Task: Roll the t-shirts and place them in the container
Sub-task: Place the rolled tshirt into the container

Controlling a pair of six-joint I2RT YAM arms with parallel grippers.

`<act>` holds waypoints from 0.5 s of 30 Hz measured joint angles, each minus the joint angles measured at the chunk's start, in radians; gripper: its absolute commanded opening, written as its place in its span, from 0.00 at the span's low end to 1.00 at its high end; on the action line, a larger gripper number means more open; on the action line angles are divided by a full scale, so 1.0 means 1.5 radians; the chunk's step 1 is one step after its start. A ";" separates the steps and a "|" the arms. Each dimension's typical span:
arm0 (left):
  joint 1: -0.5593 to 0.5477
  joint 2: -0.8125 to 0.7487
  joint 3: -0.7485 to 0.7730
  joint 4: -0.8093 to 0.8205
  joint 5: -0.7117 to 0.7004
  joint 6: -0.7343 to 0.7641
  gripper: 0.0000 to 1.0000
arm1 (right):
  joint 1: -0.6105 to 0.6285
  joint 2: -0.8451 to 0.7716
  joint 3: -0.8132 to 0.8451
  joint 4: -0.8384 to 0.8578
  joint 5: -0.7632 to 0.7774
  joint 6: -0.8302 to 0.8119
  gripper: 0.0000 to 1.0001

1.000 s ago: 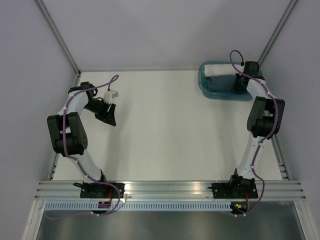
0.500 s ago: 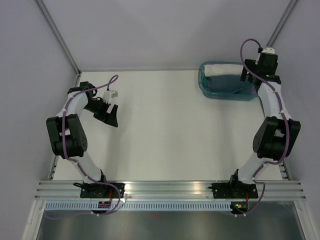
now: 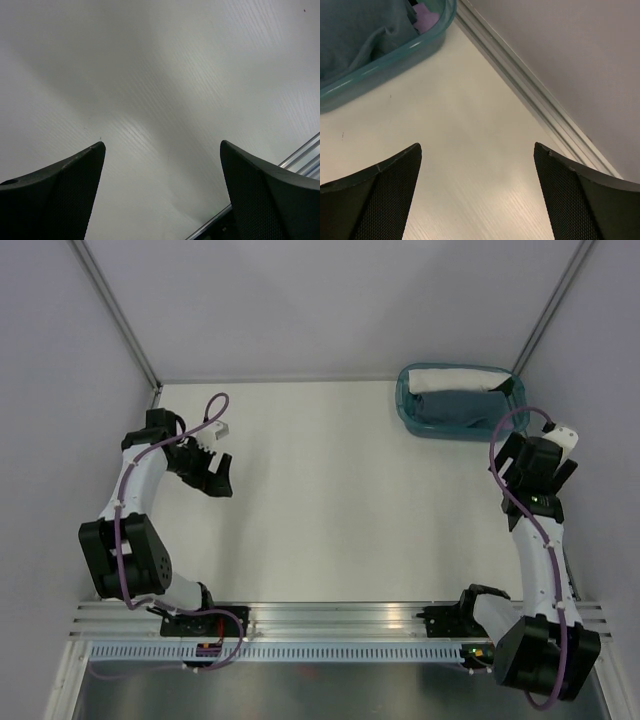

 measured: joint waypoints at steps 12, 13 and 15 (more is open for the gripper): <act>0.048 -0.145 -0.147 0.094 -0.034 -0.072 1.00 | 0.000 -0.133 -0.101 -0.072 -0.002 0.106 0.98; 0.048 -0.151 -0.153 0.099 -0.035 -0.076 1.00 | 0.000 -0.141 -0.108 -0.078 -0.002 0.111 0.98; 0.048 -0.161 -0.163 0.102 -0.036 -0.080 1.00 | 0.000 -0.156 -0.121 -0.088 -0.003 0.118 0.98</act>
